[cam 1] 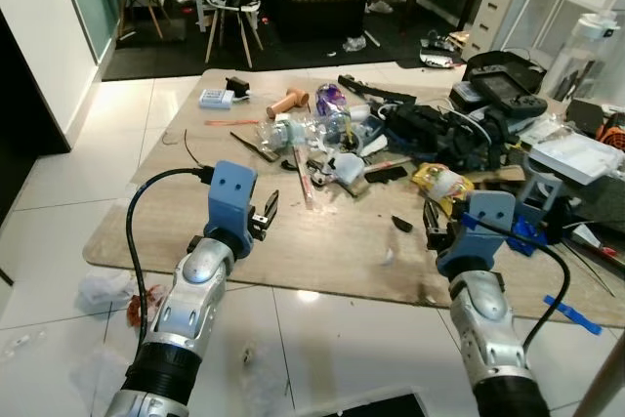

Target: Picking trash to rubbish bin

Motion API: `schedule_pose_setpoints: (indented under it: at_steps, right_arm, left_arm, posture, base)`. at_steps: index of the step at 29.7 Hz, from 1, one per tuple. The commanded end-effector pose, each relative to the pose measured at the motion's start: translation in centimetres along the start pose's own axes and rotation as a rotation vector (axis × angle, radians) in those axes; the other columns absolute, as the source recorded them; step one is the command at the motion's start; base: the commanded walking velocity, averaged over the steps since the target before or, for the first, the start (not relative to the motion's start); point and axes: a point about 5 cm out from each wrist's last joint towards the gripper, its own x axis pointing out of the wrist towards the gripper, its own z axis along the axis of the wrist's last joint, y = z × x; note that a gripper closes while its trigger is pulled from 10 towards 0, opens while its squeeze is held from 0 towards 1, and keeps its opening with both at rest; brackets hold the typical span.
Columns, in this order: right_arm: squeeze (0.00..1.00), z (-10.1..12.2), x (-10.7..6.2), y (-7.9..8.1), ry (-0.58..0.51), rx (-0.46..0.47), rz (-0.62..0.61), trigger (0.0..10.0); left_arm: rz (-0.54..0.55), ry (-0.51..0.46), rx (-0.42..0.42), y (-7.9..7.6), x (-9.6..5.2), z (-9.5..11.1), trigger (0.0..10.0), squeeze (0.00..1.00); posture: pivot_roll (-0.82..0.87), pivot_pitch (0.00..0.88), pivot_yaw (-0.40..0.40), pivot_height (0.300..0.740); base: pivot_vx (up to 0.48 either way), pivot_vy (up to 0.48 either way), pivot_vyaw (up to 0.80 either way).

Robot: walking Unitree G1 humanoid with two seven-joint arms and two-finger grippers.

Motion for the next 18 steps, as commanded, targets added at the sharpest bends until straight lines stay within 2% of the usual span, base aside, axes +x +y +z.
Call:
schedule_pose_setpoints:
  at_steps: [1, 18]
  right_arm:
    - [0.00, -0.27, -0.22, -0.52, 0.012, -0.002, -0.017, 10.0]
    - [0.00, -0.55, -0.37, -0.13, 0.020, 0.000, -0.003, 10.0]
  left_arm:
    - [-0.010, 0.023, 0.008, -0.21, -0.13, -0.49, 10.0, 0.00]
    - [-0.022, 0.023, 0.026, -0.33, -0.12, -0.51, 10.0, 0.00]
  posture:
    - [-0.09, 0.056, -0.004, 0.740]
    - [-0.09, 0.042, -0.004, 0.740]
  base:
    - [0.307, 0.000, 0.00]
    - [0.308, 0.000, 0.00]
